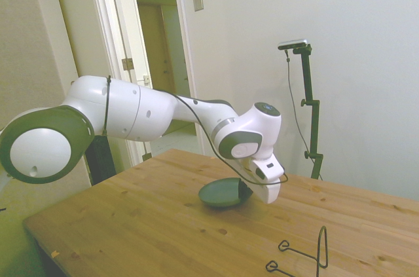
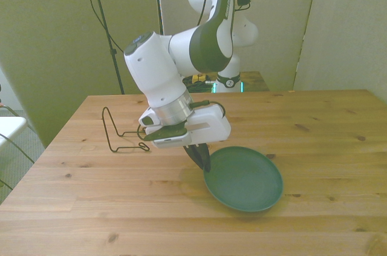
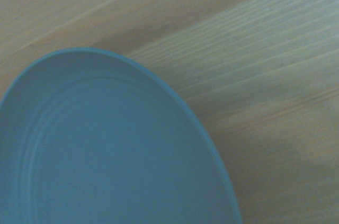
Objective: Load the plate
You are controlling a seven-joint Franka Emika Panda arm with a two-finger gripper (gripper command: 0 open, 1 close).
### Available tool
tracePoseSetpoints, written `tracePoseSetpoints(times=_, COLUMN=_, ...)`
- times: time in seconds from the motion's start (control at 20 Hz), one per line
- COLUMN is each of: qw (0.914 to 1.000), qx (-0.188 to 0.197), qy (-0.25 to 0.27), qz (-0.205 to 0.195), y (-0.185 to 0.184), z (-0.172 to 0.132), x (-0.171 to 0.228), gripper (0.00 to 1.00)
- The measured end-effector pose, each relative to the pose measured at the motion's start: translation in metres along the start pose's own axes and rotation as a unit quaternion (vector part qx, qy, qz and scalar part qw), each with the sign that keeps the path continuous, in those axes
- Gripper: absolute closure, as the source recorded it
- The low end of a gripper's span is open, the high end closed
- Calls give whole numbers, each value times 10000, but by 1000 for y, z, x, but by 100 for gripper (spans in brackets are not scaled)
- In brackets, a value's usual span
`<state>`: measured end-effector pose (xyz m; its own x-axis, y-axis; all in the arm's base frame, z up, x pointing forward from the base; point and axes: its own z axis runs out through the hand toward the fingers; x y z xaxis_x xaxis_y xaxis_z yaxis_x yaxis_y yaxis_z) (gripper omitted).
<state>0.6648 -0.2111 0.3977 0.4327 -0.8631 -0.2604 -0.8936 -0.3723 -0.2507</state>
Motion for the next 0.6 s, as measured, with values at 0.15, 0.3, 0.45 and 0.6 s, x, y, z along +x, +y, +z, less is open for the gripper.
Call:
tracePoseSetpoints(times=0.15, qw=10000, qx=-5, qy=34, qz=-3, y=-4, z=-36, x=-12, gripper=100)
tracePoseSetpoints(times=0.3, qw=9998, qx=-97, qy=169, qz=-45, y=-5, z=-66, x=-21, gripper=100)
tracePoseSetpoints(times=0.45, qw=9983, qx=-306, qy=453, qz=-194, y=-3, z=-99, x=-30, gripper=100)
tracePoseSetpoints(times=0.6, qw=9939, qx=-592, qy=866, qz=-345, y=4, z=-140, x=-40, gripper=100)
